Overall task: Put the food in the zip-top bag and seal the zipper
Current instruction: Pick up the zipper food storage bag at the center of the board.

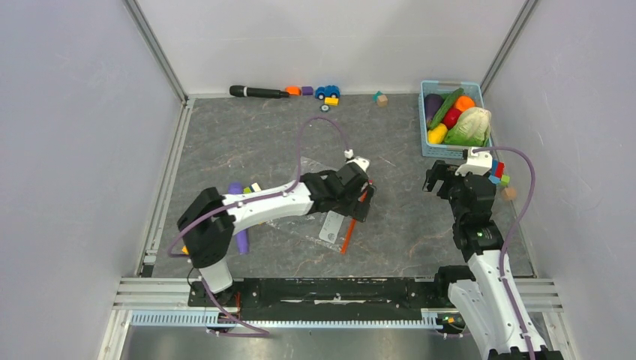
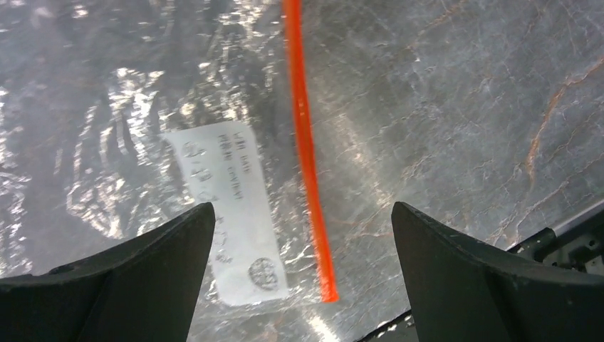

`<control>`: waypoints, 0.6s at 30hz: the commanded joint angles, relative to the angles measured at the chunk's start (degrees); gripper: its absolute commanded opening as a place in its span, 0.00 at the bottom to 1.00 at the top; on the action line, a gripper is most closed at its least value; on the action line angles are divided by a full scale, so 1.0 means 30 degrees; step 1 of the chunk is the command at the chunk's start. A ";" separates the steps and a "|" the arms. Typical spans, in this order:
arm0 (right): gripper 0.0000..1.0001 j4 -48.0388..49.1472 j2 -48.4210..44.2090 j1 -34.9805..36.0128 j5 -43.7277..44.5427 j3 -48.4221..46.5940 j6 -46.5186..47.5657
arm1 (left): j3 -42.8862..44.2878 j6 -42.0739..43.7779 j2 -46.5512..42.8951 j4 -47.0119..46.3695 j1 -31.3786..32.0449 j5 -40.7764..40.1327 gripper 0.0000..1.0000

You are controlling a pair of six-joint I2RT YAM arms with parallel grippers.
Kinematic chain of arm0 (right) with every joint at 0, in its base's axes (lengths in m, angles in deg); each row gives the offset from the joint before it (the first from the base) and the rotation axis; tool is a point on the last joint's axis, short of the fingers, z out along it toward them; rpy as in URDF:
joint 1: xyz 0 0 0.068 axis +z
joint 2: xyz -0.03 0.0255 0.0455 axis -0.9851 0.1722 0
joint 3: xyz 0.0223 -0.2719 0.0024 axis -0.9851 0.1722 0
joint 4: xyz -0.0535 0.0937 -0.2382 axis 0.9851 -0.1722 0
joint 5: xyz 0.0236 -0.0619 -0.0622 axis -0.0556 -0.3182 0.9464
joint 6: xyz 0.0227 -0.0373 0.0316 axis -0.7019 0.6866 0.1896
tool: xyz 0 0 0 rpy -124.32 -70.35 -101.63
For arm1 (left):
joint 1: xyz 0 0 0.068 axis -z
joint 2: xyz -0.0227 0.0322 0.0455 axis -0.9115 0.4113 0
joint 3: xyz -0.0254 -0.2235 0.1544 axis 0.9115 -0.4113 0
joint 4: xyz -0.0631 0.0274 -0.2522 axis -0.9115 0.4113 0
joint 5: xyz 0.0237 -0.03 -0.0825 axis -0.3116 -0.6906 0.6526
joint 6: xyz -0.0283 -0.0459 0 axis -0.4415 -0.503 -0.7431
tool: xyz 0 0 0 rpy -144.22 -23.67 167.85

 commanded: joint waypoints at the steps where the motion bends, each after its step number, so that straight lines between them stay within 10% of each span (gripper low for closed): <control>1: 0.98 0.0619 -0.0389 -0.0007 0.0236 0.0142 -0.0259 | 0.2013 -0.0127 0.1997 0.0734 0.0636 -0.1174 1.00; 18: 0.98 0.0736 -0.0638 0.0005 -0.0319 0.0362 -0.0036 | 0.3697 -0.0328 0.5480 0.1753 0.1001 -0.2843 0.74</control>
